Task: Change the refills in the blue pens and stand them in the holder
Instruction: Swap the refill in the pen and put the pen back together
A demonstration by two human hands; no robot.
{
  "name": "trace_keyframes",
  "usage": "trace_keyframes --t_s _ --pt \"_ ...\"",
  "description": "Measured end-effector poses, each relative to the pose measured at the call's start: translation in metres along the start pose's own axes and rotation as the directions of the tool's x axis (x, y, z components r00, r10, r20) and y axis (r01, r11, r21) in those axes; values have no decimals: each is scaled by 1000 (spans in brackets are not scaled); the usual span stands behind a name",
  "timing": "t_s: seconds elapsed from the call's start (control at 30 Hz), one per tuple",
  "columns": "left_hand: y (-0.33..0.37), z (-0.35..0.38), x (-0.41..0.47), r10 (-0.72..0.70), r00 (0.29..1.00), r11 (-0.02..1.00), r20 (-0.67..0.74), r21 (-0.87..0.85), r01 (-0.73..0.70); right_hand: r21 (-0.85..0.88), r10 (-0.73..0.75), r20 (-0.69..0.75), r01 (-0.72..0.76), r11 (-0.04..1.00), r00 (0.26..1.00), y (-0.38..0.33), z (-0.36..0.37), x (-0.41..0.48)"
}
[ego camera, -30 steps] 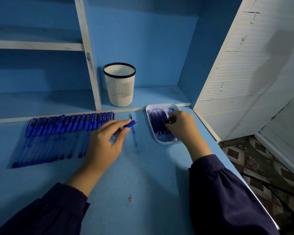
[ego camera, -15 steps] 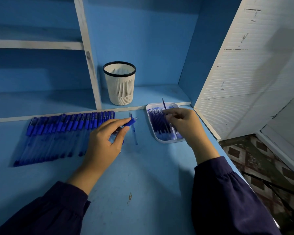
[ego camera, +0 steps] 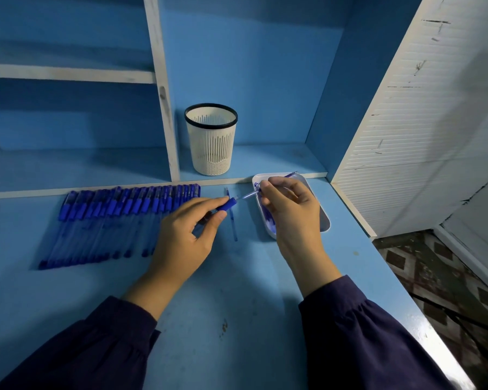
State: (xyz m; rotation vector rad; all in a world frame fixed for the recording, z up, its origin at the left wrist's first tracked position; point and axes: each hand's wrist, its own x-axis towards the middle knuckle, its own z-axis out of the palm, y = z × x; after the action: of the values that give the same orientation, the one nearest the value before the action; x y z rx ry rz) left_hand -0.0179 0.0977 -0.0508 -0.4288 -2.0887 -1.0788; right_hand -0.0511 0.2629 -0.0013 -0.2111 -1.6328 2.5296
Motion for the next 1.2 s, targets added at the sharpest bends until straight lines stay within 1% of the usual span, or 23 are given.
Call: trace_keyframes --t_s 0.2,0.4,0.53,0.7,0.73,0.8,0.87,0.9,0.97,1.03,1.07,1.13,1.2 --pt "0 0 1 10 1000 1000 11 8 -10 24 8 1 -8 1000 1000 3 2 2" --pt "-1 0 1 23 1000 1000 11 3 -23 0 -1 -23 1 1000 1000 6 3 2" --pt "0 0 1 37 999 999 9 8 -37 14 -7 -28 7 1000 1000 5 2 2" --pt "-1 -1 1 42 999 999 5 11 -42 -56 -39 -32 38 998 999 9 1 1" --pt "-1 -1 1 44 999 999 2 9 -44 -86 -71 -28 69 994 997 8 1 0" --pt "0 -2 0 52 999 999 -1 11 -52 -178 -184 -5 180 968 983 6 -1 -1" --pt "1 -3 0 55 998 998 1 7 -55 -254 -300 30 298 920 953 2 -1 -4" --pt "1 -3 0 55 998 998 4 4 -55 -266 -339 58 342 901 939 1 -1 -5" --pt "2 -2 0 51 999 999 6 2 -51 -296 -391 167 425 856 905 3 1 -10" --pt "3 -3 0 34 999 999 -1 -19 -34 -338 -417 320 513 789 851 9 2 -15" --pt "3 -4 0 27 1000 999 -4 -35 -27 -350 -423 373 548 759 825 13 3 -17" --pt "5 -8 -1 29 1000 999 -10 -46 -30 -363 -445 396 582 728 804 17 3 -16" --pt "6 -11 -2 35 999 999 -14 -28 -35 -367 -485 344 590 719 804 17 4 -15"
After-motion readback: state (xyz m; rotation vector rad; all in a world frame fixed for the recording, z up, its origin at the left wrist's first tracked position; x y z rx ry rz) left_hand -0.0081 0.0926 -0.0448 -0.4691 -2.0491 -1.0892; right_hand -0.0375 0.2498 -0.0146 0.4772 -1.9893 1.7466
